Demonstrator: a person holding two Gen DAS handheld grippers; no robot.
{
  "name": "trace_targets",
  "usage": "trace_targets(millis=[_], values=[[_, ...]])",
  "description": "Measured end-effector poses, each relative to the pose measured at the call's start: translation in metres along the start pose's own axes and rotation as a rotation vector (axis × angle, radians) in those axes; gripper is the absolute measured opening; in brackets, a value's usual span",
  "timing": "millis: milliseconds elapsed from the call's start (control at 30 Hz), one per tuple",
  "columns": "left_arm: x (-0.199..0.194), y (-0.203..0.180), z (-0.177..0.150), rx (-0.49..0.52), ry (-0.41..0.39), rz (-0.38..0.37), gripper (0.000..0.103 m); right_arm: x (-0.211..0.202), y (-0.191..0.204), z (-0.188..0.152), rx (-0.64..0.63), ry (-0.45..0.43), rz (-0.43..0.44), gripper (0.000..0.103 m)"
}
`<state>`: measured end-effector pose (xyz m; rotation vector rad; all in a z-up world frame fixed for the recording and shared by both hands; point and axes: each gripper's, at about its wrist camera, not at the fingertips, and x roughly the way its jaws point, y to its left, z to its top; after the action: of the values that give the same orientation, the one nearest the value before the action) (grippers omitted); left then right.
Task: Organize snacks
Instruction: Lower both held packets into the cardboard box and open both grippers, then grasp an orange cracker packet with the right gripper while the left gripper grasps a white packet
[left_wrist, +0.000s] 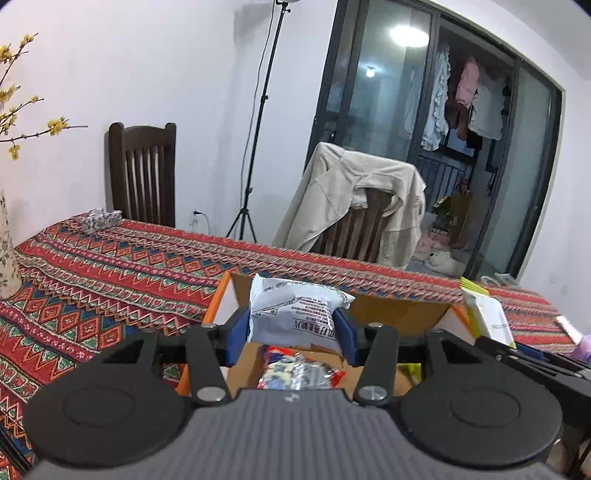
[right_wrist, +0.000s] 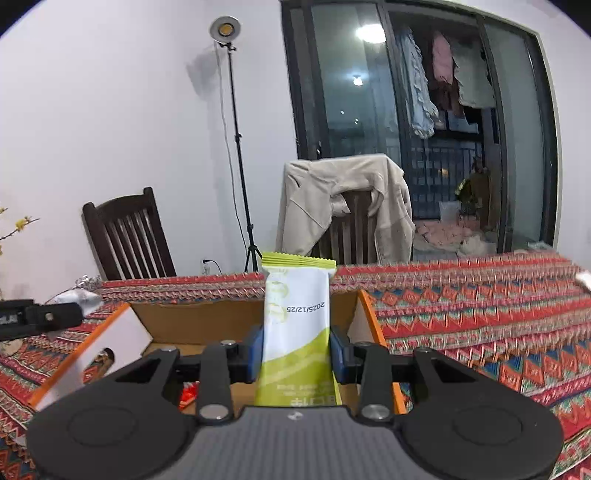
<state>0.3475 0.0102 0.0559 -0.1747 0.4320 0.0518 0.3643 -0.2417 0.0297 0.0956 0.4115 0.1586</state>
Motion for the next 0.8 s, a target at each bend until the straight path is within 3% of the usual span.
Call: trace_targets(millis=[167, 300, 367, 400, 433, 667, 800], values=[[0.011, 0.002, -0.006, 0.019, 0.013, 0.005, 0.052, 0.017, -0.002, -0.010, -0.013, 0.044, 0.007, 0.036], [0.009, 0.006, -0.008, -0.003, 0.012, 0.006, 0.071, 0.025, 0.000, -0.012, -0.025, 0.082, 0.007, 0.041], [0.001, 0.006, -0.008, -0.009, -0.015, 0.002, 0.090, 0.018, -0.002, -0.008, -0.023, 0.066, -0.007, 0.063], [-0.003, 0.005, -0.007, -0.020, -0.030, 0.011, 0.103, 0.013, -0.004, -0.006, -0.014, 0.045, -0.011, 0.085], [-0.007, 0.004, -0.006, -0.025, -0.046, 0.020, 0.103, 0.007, -0.005, -0.004, -0.006, 0.028, -0.009, 0.097], [-0.032, 0.005, 0.017, -0.036, -0.058, 0.005, 0.103, -0.038, 0.008, 0.023, -0.056, -0.029, 0.014, 0.099], [-0.054, 0.005, 0.014, -0.018, -0.077, 0.006, 0.103, -0.066, 0.015, 0.019, -0.092, -0.055, 0.016, 0.103]])
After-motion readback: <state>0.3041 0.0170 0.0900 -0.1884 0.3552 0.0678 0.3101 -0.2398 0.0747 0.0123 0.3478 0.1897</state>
